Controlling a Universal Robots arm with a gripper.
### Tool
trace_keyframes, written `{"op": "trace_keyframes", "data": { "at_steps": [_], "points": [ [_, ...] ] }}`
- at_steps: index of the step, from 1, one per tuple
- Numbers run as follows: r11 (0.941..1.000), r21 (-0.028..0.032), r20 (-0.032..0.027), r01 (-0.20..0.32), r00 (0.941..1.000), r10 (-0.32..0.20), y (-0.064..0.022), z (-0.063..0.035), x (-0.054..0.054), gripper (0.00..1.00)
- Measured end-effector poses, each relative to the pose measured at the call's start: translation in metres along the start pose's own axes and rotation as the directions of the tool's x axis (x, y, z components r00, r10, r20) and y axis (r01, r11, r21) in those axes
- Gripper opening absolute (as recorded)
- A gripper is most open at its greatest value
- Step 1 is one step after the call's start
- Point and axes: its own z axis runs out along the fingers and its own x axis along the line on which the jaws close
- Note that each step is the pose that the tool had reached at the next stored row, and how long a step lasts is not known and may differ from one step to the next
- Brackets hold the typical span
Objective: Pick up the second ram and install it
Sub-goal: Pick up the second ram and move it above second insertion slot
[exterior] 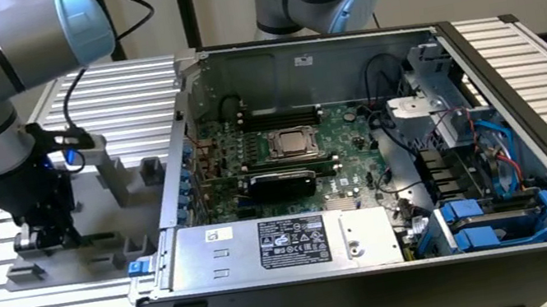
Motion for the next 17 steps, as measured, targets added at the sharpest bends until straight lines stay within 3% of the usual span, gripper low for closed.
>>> {"op": "trace_keyframes", "data": {
  "at_steps": [10, 17],
  "points": [
    [1.0000, 0.0000, 0.0007, -0.002, 1.0000, 0.002, 0.0000, -0.0004, 0.0003, 0.00],
    [1.0000, -0.0003, 0.0005, -0.002, 1.0000, 0.002, 0.0001, -0.0077, 0.0006, 0.00]
  ]
}}
